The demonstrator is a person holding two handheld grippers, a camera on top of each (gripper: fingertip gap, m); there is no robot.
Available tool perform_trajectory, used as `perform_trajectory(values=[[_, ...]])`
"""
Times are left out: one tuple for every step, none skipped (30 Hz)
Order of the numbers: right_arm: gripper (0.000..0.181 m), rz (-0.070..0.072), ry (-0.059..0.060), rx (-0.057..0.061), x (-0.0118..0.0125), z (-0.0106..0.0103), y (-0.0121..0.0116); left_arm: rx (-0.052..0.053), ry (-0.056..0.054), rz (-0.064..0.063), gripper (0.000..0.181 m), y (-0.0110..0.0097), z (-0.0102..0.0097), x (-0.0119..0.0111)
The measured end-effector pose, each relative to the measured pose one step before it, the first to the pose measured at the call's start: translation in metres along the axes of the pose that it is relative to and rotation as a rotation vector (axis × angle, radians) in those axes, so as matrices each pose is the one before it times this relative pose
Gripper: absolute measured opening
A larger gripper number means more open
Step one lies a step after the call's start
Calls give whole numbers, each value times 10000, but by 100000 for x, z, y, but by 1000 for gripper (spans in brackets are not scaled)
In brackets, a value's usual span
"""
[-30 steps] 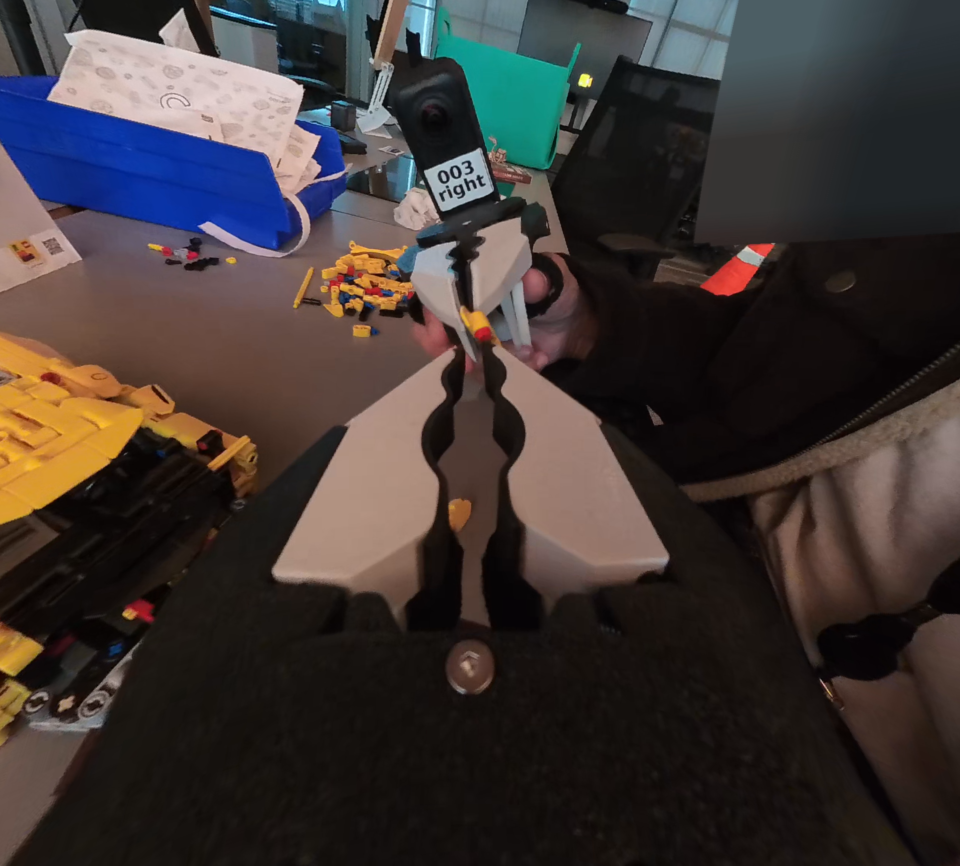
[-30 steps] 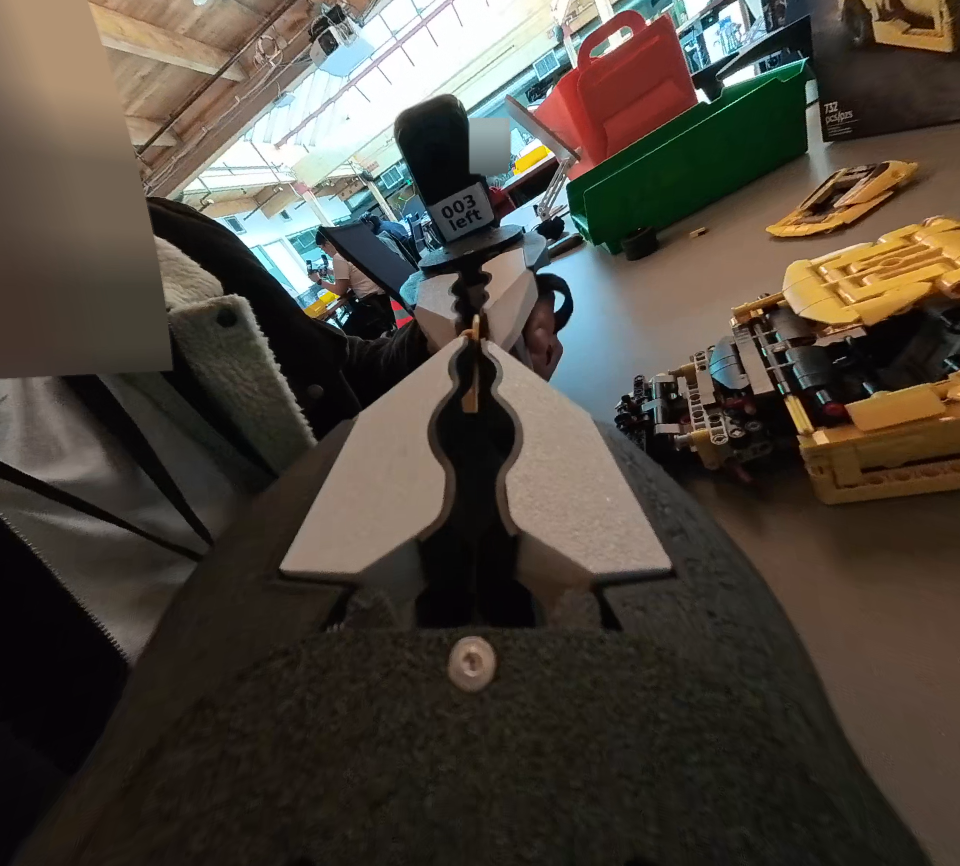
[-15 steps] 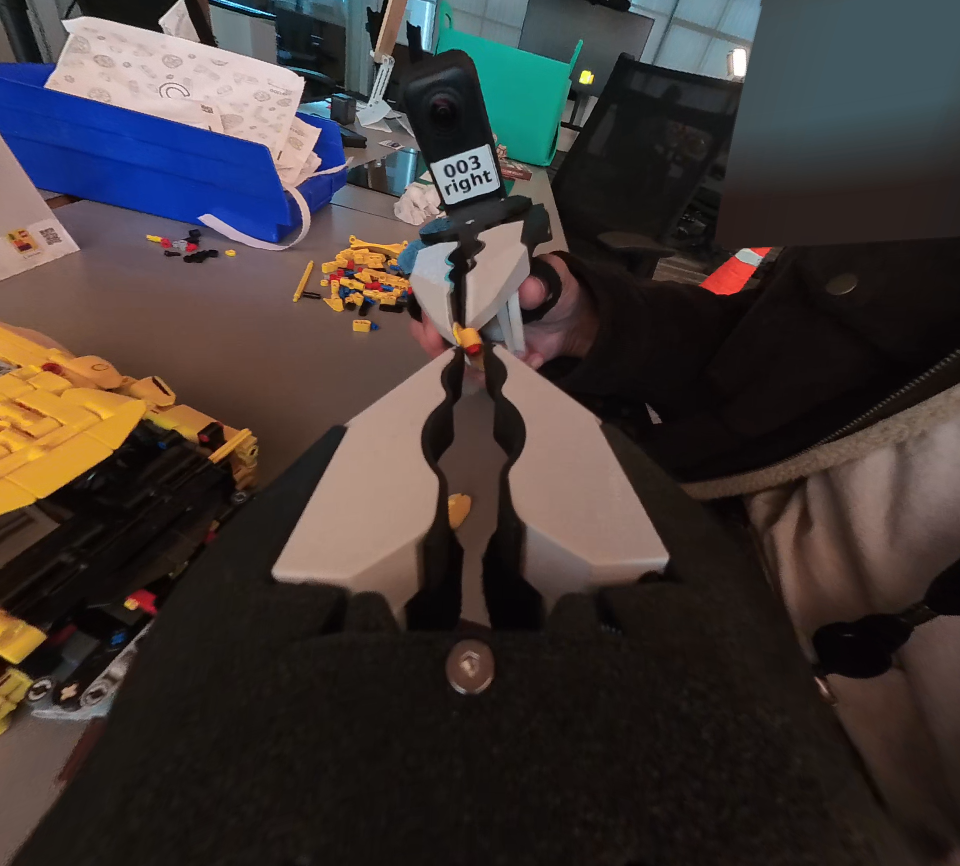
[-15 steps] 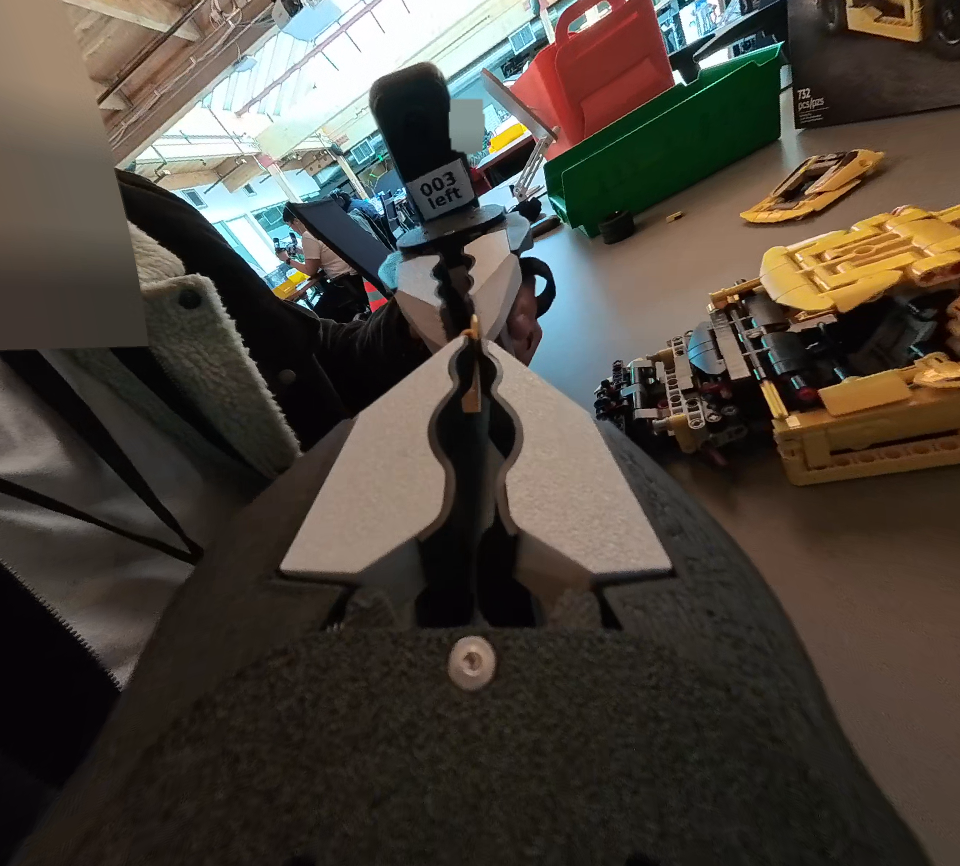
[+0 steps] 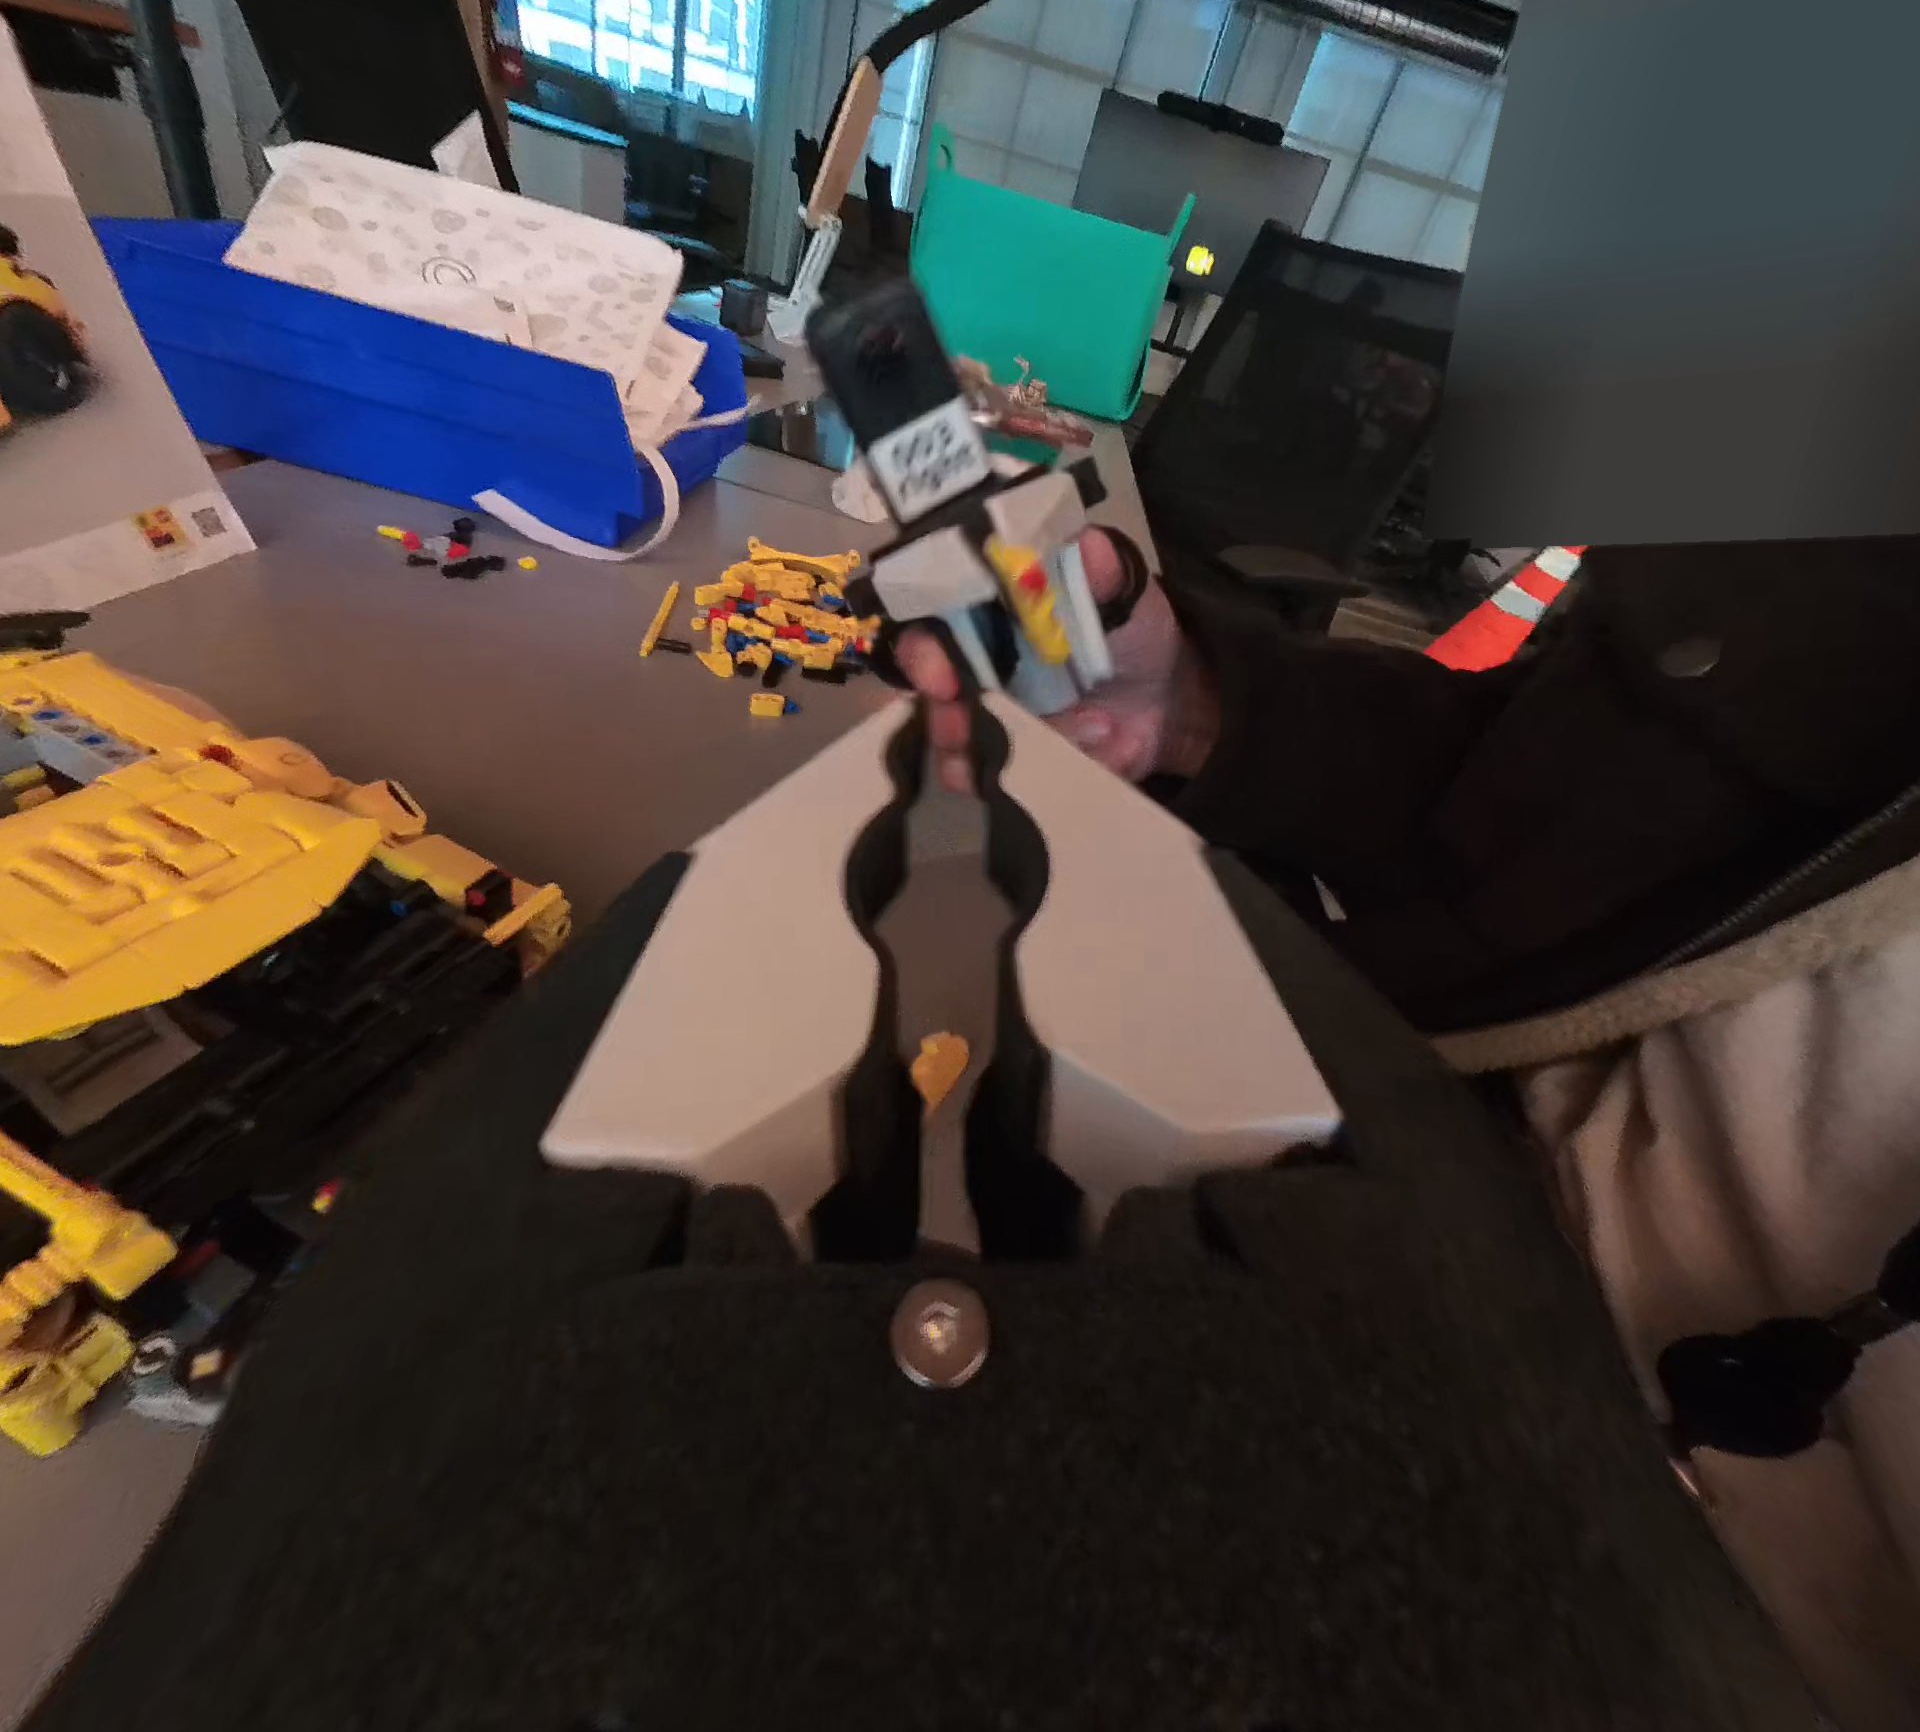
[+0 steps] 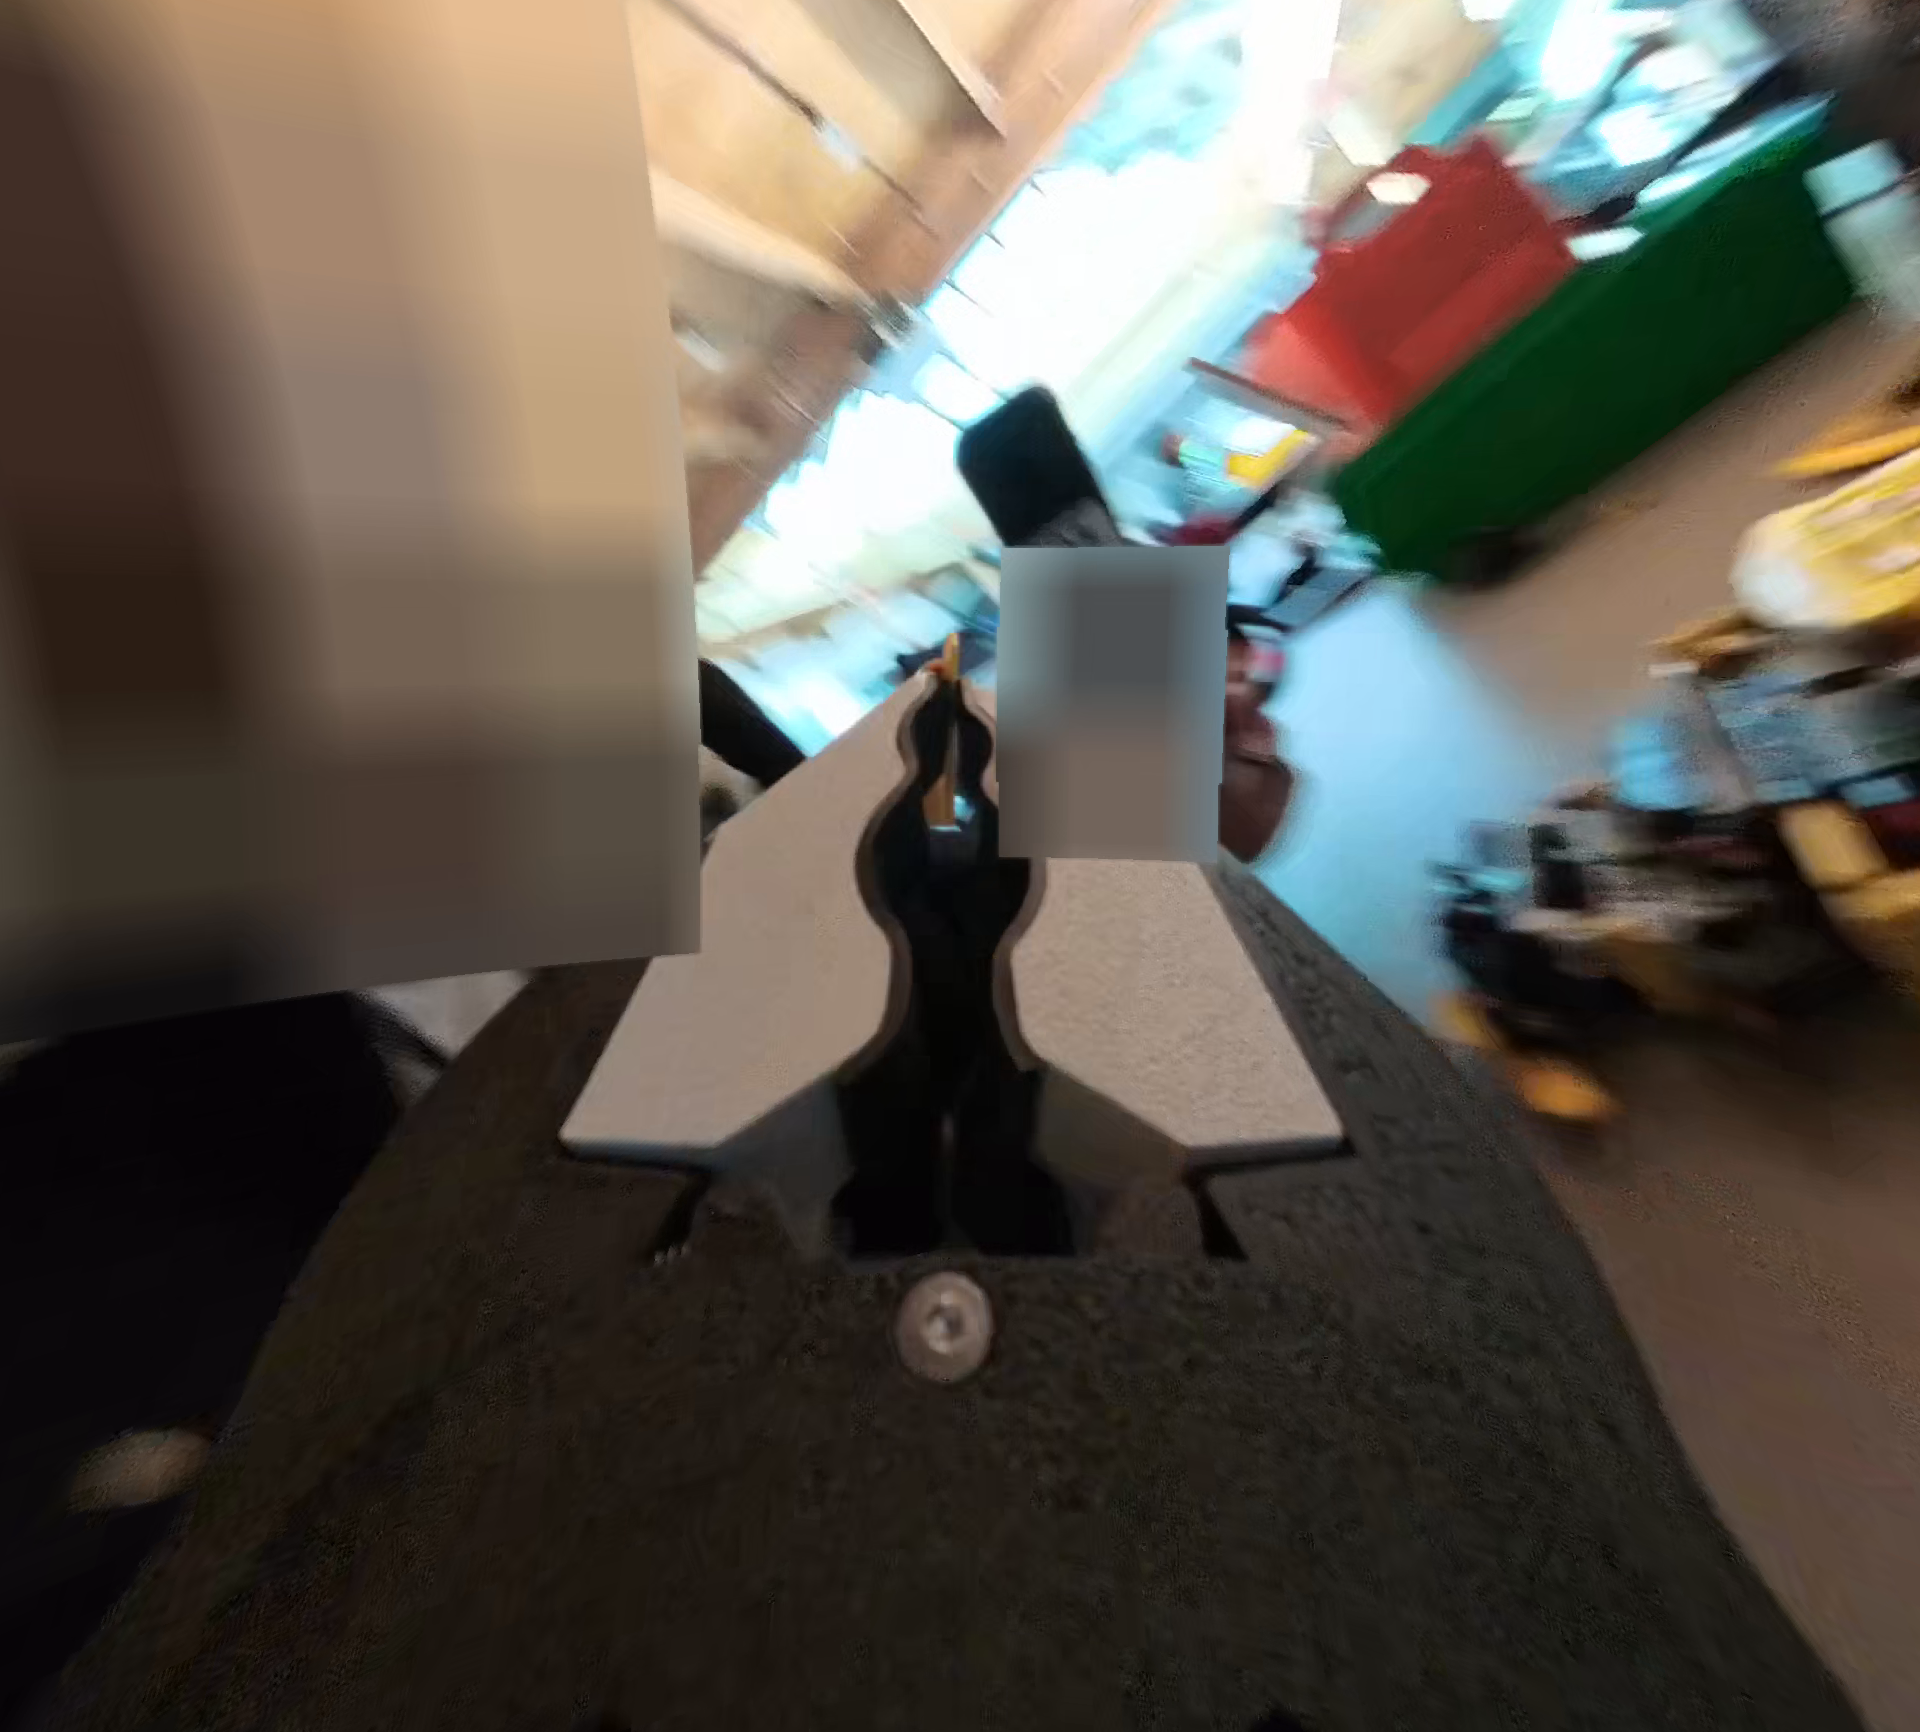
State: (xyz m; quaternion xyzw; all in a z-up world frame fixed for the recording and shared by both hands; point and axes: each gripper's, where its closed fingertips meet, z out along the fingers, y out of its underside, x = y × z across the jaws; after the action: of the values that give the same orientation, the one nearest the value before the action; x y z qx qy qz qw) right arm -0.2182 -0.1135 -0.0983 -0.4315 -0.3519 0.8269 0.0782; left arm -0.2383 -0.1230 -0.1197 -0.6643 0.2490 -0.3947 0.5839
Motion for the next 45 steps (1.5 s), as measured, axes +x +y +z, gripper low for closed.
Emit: perform_trajectory(values=[[0, 1537, -1082, 600, -481, -342, -672, 94, -58, 219, 25, -39, 206, 36], [0, 1281, -452, 315, 424, -166, -213, -45, 115, 182, 35, 181, 293, 385], [0, 318, 249, 226, 915, 57, -170, -71, 197, 42, 36, 165, 307, 528], [0, -718, 579, 214, 567, 282, -202, -32, 55, -71, 35, 111, 298, 211], [0, -1211, 511, 47, 31, 367, -90, -29, -215, -142, 36, 86, 222, -325], [0, -1368, 502, 226, -107, 246, -354, 9, -284, -170, 35, 3, 101, -498], [0, -1305, 496, 359, 20, 130, -445, 92, -143, -220, 35, -148, 18, -308], [0, -936, 460, 210, 136, 115, -95, 171, -14, -266, 35, -279, -3, -106], [1, -342, 252, -161, 83, 229, 434, 149, 21, -219, 33, -205, 23, -55], [1, 57, -24, -322, -113, 360, 580, 22, 24, -137, 29, 9, 98, -14], [1, 95, -67, -162, -145, 372, 382, -59, 35, -76, 28, 100, 116, 53], [1, -97, 113, -72, 62, 242, 229, -39, 87, -11, 27, 55, 80, 189], [1, -243, 183, -91, 126, 96, 170, -15, 86, 68, 18, -8, -50, 209], [1, -156, 36, -7, -68, -45, -53, -15, -21, 91, 8, -5, -155, -2], [1, -57, 92, -33, 124, -119, -39, 3, -66, -28, 7, 31, -164, -186], [1, 30, 104, 4, 211, -107, 19, 31, 14, -187, 7, -22, -172, -165], [1, 180, 15, 53, 152, -116, -58, 89, 70, -254, 7, -155, -206, -136], [1, 232, -53, 37, 41, -145, -90, 218, 97, -241, 7, -381, -262, -88], [1, 130, 10, -55, 103, -131, 20, 284, 57, -230, 7, -493, -297, -141], [0, 19, 83, -161, 155, -52, 222, 233, 60, -222, 7, -391, -262, -154], [1, -30, 34, -104, 7, 73, 197, 162, 95, -184, 7, -266, -195, -62], [0, -48, 6, -21, -65, 120, 83, 124, 79, -91, 7, -204, -138, 9], [0, -31, 9, -30, -11, 54, 66, 78, 15, 27, 6, -132, -71, 19], [0, 46, -23, -80, 18, 5, 111, 23, -29, 78, 6, -50, -36, 2], [0, 115, -49, -40, -9, 7, 65, 8, -23, 63, 6, -33, -7, 0], [0, 94, -37, 1, -27, 14, 11, 2, 4, 41, 6, -22, -12, 12], [0, 19, 11, -66, 1, 31, 83, -19, 12, 48, 6, -12, -38, 30], [0, -84, 8, -112, -30, 23, 154, -68, 30, 107, 6, 50, -69, 71], [0, -180, 31, -148, -49, -4, 135, -132, 22, 170, 6, 139, -67, 75], [1, -349, 214, -292, 169, -67, 212, -164, -67, 141, 6, 158, -60, -65], [6, -508, 196, -256, 79, -222, -4, -167, -78, 56, 6, 197, -48, -122], [16, -551, 225, -105, 55, -370, -287, -171, -91, 5, 6, 233, -66, -214], [19, -635, 178, -33, -17, -426, -294, -124, -146, 34, 6, 161, -99, -283], [19, -589, 361, -115, 328, -392, -95, -81, -106, 108, 6, 81, -78, -163], [20, -467, 364, -135, 386, -214, 79, -82, -67, 177, 6, 65, -33, -36], [19, -259, 62, -29, -41, 27, 36, -77, -80, 236, 6, 65, 19, 20], [18, -88, -149, 47, -347, 182, -37, -93, -52, 273, 6, 115, 72, 103], [18, -66, -81, -24, -226, 187, 66, -99, -36, 279, 6, 132, 104, 147], [17, -161, 133, -95, 87, 101, 131, -106, -72, 244, 6, 167, 114, 73], [16, -259, 175, -79, 122, 20, 98, -112, -75, 187, 6, 175, 84, 23], [15, -220, 111, 17, 20, -34, -57, -117, -24, 111, 6, 183, 90, 38], [12, -166, -34, 20, -189, -21, -40, -71, 15, 27, 7, 116, 63, 51], [9, -139, -10, -126, -106, 54, 200, 15, 17, -9, 7, -4, 18, 18], [9, -117, 64, -103, 24, 100, 177, -12, 34, -6, 6, 24, -2, 42], [10, -57, -56, -6, -151, 77, 25, -31, 7, 1, 7, 50, 13, -3]])
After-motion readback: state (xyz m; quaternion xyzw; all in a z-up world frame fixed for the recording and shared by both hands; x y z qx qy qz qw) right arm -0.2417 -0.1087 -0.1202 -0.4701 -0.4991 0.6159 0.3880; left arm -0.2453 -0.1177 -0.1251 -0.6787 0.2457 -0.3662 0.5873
